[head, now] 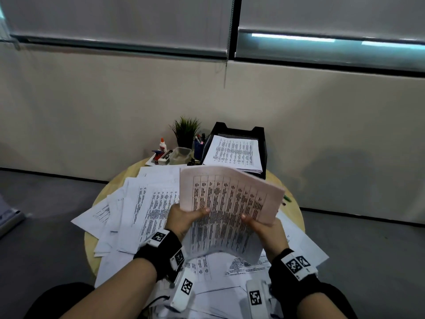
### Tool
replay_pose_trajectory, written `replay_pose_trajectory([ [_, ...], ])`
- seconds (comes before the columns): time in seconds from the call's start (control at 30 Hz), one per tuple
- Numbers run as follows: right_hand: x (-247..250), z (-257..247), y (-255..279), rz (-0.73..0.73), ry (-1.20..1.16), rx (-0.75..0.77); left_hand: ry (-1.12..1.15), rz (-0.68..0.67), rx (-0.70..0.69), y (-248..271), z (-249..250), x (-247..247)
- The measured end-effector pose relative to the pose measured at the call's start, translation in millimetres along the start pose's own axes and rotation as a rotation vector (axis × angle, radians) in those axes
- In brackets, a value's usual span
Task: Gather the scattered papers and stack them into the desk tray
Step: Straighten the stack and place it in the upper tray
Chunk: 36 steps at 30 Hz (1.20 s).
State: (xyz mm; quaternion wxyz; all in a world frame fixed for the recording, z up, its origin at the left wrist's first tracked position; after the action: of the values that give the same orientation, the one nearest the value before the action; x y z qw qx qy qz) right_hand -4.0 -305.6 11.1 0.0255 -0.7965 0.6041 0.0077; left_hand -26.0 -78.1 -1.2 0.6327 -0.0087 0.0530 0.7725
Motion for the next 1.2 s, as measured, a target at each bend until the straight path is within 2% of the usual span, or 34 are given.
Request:
replay_pose_trajectory([
  [0.17,5.2,-2.9,-6.5,0.047,-0.054,0.011,0.036,0.013,-0.009,-1.9,5.3,1.6],
  [0.33,6.8,68.7,4.2,0.079,0.036,-0.227,-0.055,0.019,0.143,8.4,-45.6,4.9],
  [0.43,9.8,99.5,7.3,0.108,0.059,-0.308,-0.081,0.016,0.2,9.2,-61.3,6.3],
  [0.6,8.6,98.6,10.6,0.158,0.081,-0.294,-0.15,0.061,0.256,5.8,-75.0,10.5],
  [0.67,11.9,96.3,5.4,0.184,0.112,-0.294,-0.198,0.036,0.262,2.0,-71.0,8.2],
  [0.8,15.5,91.8,-3.2,0.164,0.15,-0.32,-0.273,-0.063,0.243,-6.3,-55.4,3.9],
  [0.93,23.8,88.0,-8.8,0.178,0.101,-0.338,-0.355,-0.282,0.291,-6.8,-58.4,-6.0],
  [1.07,32.0,81.1,-18.6,0.163,0.082,-0.37,-0.184,-0.479,0.375,2.0,-61.1,-19.2],
  [1.2,32.0,47.8,-38.6,0.113,0.077,-0.287,-0.122,-0.497,0.337,-15.4,-38.1,-21.3],
])
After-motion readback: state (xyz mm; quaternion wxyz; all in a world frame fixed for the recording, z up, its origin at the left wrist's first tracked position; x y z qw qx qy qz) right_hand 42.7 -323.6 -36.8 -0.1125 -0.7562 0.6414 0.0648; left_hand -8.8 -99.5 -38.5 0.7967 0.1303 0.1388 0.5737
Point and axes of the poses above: each hand's wrist, its own y-axis away from the middle knuckle, its own x-axis out of the back of the hand, z = x × y, the point moved 9 cm from there along -y, towards the middle knuckle, and after that the axes turned 9 degrees about -z, right-handed, at the moved point
